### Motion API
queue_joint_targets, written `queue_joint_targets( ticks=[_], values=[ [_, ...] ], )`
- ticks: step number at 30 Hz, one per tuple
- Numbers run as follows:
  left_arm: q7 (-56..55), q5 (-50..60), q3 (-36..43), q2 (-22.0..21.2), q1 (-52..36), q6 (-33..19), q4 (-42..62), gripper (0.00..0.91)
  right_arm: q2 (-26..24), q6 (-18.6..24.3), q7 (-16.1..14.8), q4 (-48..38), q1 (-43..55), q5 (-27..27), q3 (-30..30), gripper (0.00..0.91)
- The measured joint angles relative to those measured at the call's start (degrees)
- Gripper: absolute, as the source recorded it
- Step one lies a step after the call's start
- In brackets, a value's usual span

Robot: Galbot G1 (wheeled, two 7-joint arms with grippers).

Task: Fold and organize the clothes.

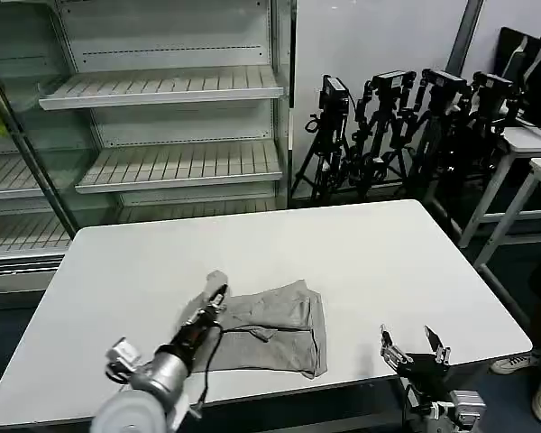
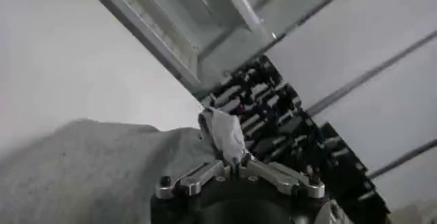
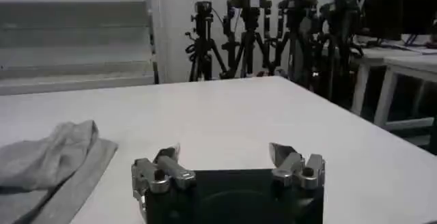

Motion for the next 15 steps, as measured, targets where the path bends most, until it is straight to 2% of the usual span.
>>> queue_joint_targets(
  ticks=[11,12,13,14,15],
  values=[
    [-0.14,7.79,9.2,-2.45,-4.75,-0.97,5.88,0.04,0.06,0.17,-0.02,0.06,-0.62,0.25,0.49,0.907],
    [-0.23,8.52,9.8,-2.64,-5.09,-1.1,6.49,0.091,0.07,0.17,-0.03,0.09,-0.68,0.27,0.51,0.907],
    [-0.27,9.16,10.38,-2.8,-5.45,-1.14,7.06,0.091,0.07,0.18,-0.03,0.11,-0.69,0.27,0.51,0.907],
    [-0.27,9.89,10.96,-2.92,-5.77,-1.14,7.66,0.907,0.08,0.19,-0.03,0.15,-0.73,0.27,0.51,0.907],
    [-0.23,10.53,11.41,-2.95,-6.03,-1.14,8.15,0.907,0.08,0.19,-0.03,0.2,-0.75,0.27,0.52,0.907]
  ],
)
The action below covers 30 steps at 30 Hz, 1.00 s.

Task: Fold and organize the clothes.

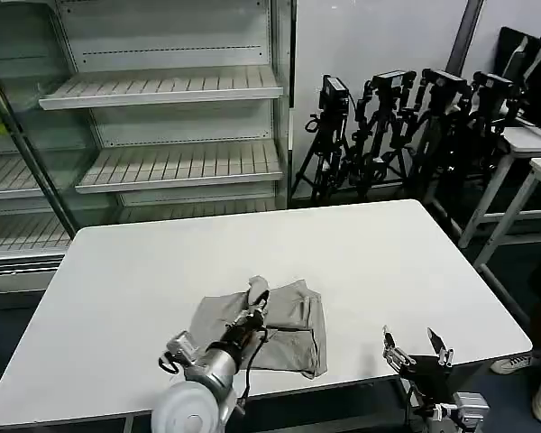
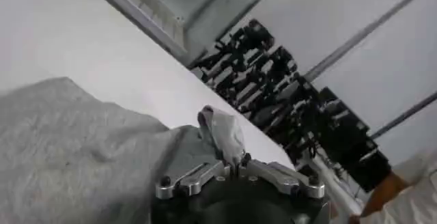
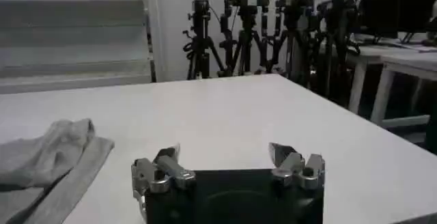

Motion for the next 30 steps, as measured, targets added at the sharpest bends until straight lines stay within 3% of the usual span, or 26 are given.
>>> queue_joint_targets(
  ticks=[17,30],
  values=[
    [3.46,4.59,3.8,-0.59,-2.36,-0.44,1.85,0.907,1.02,-0.23,0.05,0.12,0.3,-1.14,-1.24,0.907],
    [4.55,4.52,-0.99,1.86,-1.1,0.83,-2.03,0.907,1.68,-0.34,-0.05,0.53,0.41,-1.81,-2.4,0.907]
  ],
)
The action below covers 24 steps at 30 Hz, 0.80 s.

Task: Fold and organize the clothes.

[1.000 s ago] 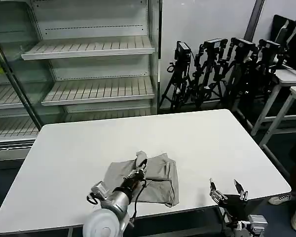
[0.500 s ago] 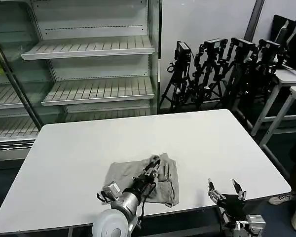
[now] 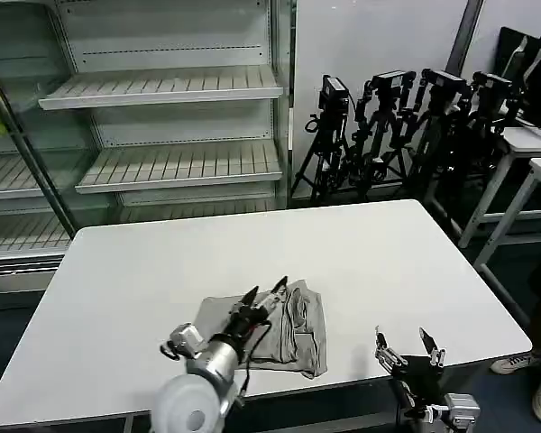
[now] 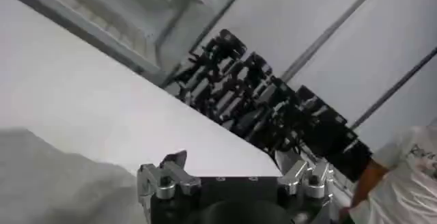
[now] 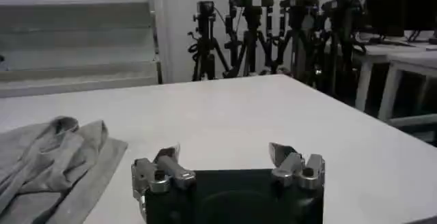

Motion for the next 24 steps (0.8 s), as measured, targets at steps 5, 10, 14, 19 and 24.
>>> queue_joint_targets(
  ticks=[5,10,14,19,24],
  values=[
    [0.48,0.15,-5.56,3.56,3.43,1.52,-3.48,0.907,-0.14,-0.05,-0.04,-0.23,0.37,-0.26,-0.71,0.907],
    [0.51,-1.56,-11.4,8.05,7.27,3.71,-6.31,0.907,-0.23,-0.09,-0.06,-0.21,0.56,-0.39,-1.18,0.907],
    [0.42,-4.09,-15.21,10.87,10.44,5.44,-7.12,0.907,-0.06,-0.09,-0.07,-0.1,0.67,-0.4,-1.13,0.907],
    [0.78,-5.57,-17.5,11.94,13.3,6.57,-6.6,0.907,-0.01,-0.09,-0.07,0.18,0.45,-0.39,-0.89,0.907],
    [1.26,-6.29,-18.19,11.68,14.28,6.85,-5.48,0.907,-0.01,-0.11,-0.05,0.56,0.2,-0.38,-0.46,0.907]
  ],
)
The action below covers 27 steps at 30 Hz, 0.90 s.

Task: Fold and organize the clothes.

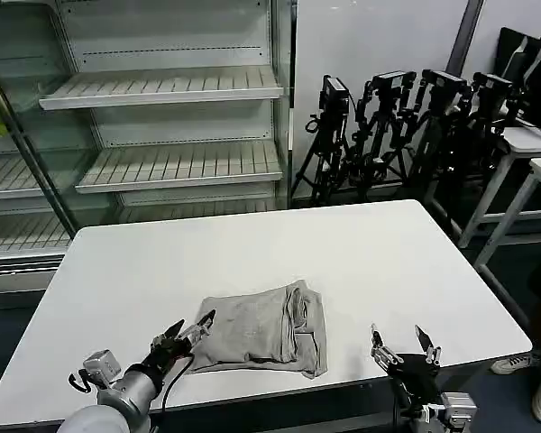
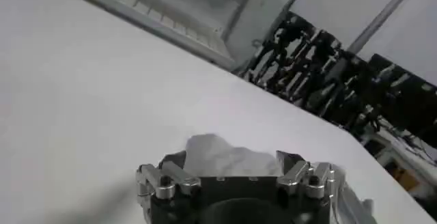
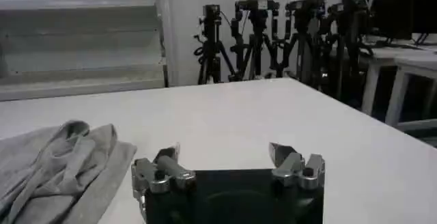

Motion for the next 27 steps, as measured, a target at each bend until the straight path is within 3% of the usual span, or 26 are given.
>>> queue_joint_targets(
  ticks=[26,27],
  values=[
    [0.82,1.42,2.67,-8.38,-2.64,-2.47,6.14,0.907,1.69,-0.4,0.22,1.97,-1.81,-1.04,0.16,0.907],
    [0.83,1.41,2.71,-8.69,-2.8,-2.64,6.37,0.796,1.79,-0.39,0.23,2.05,-1.88,-1.16,0.16,0.907]
  ],
)
